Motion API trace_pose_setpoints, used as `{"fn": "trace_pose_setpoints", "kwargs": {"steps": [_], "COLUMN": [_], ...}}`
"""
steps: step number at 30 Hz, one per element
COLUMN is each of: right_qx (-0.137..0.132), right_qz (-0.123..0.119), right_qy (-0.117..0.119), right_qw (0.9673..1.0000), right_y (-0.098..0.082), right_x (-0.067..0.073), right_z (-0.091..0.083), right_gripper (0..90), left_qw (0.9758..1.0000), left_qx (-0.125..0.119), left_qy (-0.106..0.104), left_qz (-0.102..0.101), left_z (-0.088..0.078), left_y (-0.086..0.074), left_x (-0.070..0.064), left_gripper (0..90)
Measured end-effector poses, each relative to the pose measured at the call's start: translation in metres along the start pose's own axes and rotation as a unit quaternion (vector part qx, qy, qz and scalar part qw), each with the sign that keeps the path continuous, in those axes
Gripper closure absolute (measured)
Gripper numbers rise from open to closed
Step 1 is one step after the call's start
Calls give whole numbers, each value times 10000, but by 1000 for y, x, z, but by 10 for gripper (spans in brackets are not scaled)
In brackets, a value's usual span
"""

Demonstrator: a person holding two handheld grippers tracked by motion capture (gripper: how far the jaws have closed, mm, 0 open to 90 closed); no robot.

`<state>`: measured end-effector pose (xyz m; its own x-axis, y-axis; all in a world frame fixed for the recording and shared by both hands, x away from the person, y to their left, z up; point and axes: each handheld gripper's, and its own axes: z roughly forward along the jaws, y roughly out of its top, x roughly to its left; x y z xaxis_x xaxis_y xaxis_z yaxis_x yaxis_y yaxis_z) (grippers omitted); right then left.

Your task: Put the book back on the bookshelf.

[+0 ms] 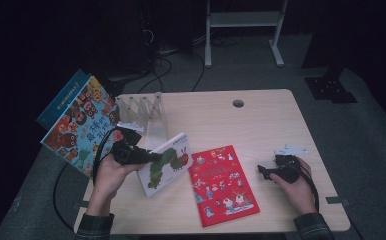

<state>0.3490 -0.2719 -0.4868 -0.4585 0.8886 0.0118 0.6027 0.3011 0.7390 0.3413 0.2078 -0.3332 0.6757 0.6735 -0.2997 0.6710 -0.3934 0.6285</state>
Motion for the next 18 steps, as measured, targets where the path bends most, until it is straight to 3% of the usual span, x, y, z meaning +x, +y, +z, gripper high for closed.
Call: {"fn": "trace_pose_setpoints", "kwargs": {"steps": [14, 18], "right_qx": [0, 0], "right_qz": [4, 3], "right_qy": [0, 1], "right_qw": [10000, 10000], "right_y": [0, 0], "right_x": [0, 0], "right_z": [0, 0], "right_gripper": [154, 153], "left_qw": [9990, 9977], "left_qx": [-103, -185], "left_qy": [314, 529], "left_qz": [-311, -382], "left_z": [-24, -28], "left_y": [-14, -17], "left_x": [23, 30], "left_gripper": [760, 760]}}
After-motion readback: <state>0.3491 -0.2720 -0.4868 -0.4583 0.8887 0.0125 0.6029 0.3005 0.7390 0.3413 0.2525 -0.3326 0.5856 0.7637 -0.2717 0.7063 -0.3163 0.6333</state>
